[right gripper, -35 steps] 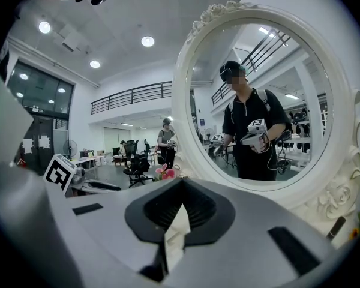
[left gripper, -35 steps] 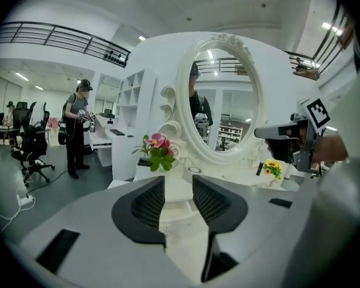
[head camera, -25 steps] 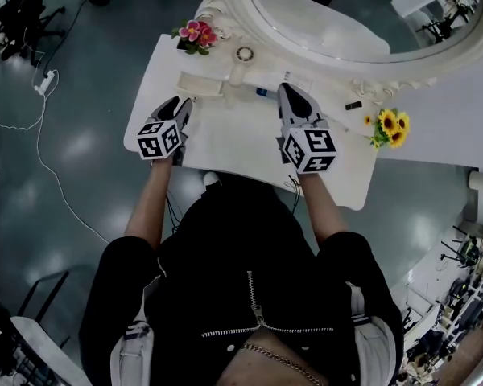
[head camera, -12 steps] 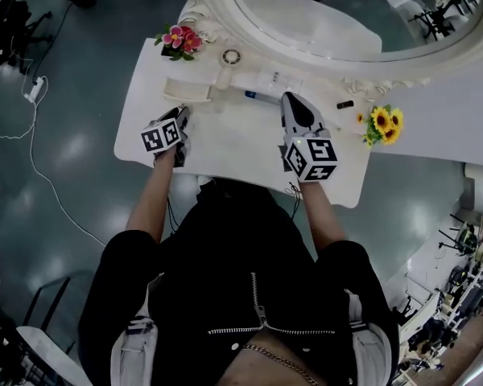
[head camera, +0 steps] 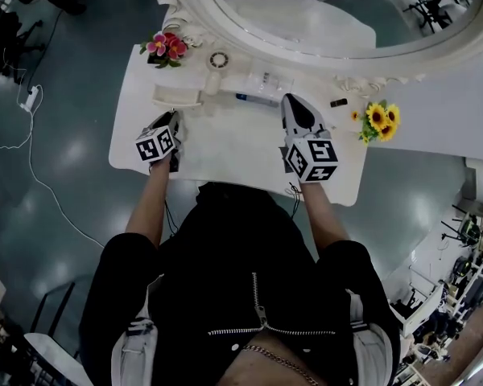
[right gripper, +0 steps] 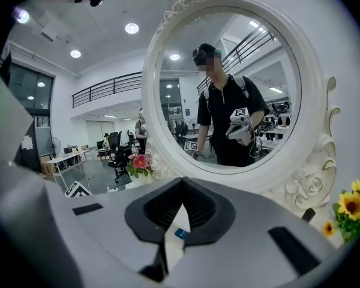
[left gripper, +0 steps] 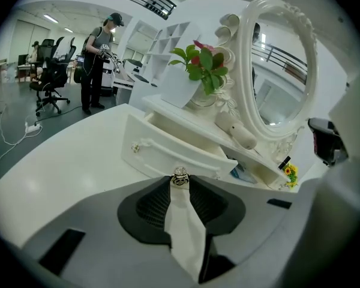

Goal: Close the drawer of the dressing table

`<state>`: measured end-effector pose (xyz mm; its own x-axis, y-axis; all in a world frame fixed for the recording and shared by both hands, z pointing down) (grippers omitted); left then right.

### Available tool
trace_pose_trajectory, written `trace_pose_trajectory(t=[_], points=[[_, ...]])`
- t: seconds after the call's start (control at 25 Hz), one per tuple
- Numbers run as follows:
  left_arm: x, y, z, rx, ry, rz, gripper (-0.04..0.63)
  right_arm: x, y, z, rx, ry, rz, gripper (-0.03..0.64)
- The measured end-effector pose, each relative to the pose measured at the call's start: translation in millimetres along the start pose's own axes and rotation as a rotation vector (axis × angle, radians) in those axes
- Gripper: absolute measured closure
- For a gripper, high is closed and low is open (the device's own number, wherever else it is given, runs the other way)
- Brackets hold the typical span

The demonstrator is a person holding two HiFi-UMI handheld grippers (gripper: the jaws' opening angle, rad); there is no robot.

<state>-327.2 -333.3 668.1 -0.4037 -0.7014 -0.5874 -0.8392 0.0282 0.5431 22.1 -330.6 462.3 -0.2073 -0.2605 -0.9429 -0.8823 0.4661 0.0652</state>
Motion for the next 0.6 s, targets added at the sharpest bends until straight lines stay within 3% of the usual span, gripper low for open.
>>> trace_pose_trajectory(t=[0.6], points=[[23,-3,-29,0.010,0.019,0.015,0.486,4,-14,-14,0.019,0.002,0.006,0.612]])
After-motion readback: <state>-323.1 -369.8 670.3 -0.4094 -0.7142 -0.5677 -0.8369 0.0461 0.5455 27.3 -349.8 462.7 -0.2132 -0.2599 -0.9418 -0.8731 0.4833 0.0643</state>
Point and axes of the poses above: the fingertips, and each gripper's own axes: z backward along the fingers, y to its left, x out of its top, the point moved 7 cm from there along z, backward along the fingers, and after that the axes turned 10 degrees about z, right-handed, at the moved point
